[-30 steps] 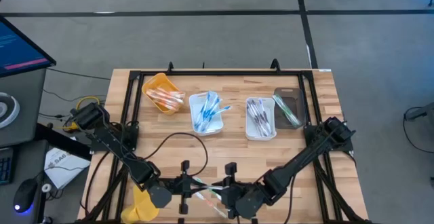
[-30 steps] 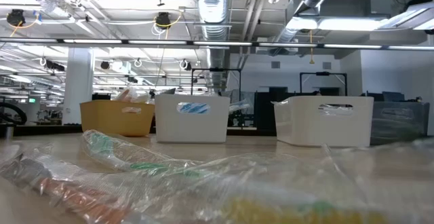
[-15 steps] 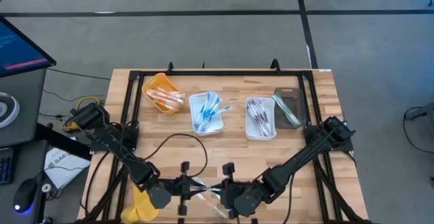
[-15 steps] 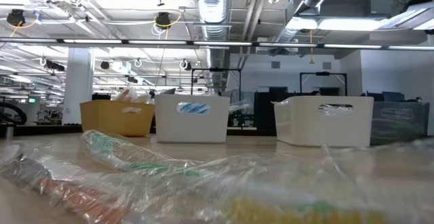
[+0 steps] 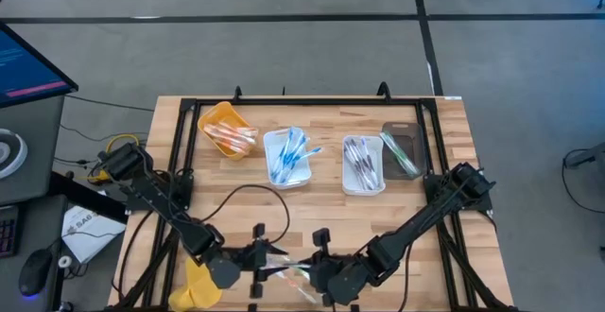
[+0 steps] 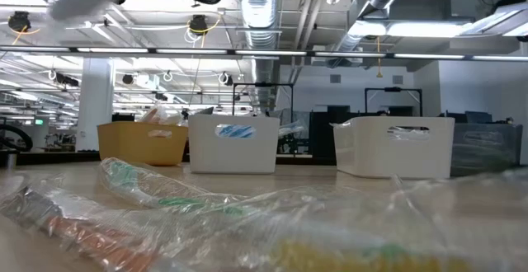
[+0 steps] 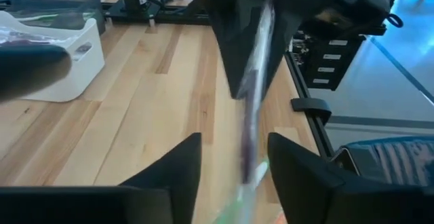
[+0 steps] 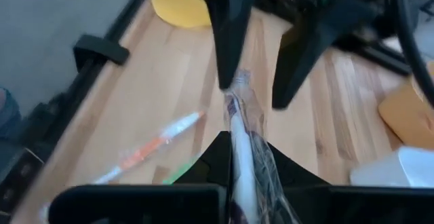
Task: Pick & Place Toothbrushes
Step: Put the purple toothbrush into the right white bin
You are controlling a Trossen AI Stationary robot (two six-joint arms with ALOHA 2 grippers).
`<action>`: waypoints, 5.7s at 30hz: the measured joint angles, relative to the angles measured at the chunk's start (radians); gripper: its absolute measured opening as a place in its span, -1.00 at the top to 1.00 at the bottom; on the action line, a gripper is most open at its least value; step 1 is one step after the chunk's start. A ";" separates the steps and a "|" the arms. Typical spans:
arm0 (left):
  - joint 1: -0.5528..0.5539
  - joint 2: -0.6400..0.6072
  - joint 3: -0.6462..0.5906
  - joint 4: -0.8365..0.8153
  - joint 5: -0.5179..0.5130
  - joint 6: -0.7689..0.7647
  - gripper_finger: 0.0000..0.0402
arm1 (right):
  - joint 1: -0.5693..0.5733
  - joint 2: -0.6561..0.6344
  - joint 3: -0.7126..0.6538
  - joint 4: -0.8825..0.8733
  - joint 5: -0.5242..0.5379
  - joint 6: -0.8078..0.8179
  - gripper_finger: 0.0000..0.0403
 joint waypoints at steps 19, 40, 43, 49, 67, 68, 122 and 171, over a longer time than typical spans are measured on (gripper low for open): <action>-0.002 0.000 0.000 -0.002 0.001 0.100 0.01 | 0.113 -0.046 0.041 -0.787 0.331 0.652 0.92; 0.004 0.000 0.000 -0.001 0.001 0.111 0.02 | 0.189 -0.067 0.054 -1.277 0.376 1.107 0.92; 0.004 0.000 0.000 -0.001 0.001 0.111 0.01 | 0.179 -0.073 0.053 -1.277 0.375 1.061 0.92; 0.004 0.000 0.000 -0.001 0.001 0.111 0.01 | 0.150 -0.155 -0.029 -1.277 0.373 1.065 0.92; 0.007 0.000 0.000 0.006 0.001 0.111 0.00 | 0.169 -0.411 -0.462 -1.262 0.627 1.741 0.92; 0.011 0.000 0.000 0.006 0.001 0.111 0.00 | 0.155 -0.399 -0.463 -1.261 0.627 1.742 0.92; 0.032 0.000 0.000 0.006 0.002 0.131 0.01 | 0.018 -0.288 -0.802 -0.759 0.761 1.692 0.91; 0.038 0.000 0.000 0.006 0.002 0.134 0.01 | 0.050 -0.287 -0.959 -0.524 0.926 2.006 0.89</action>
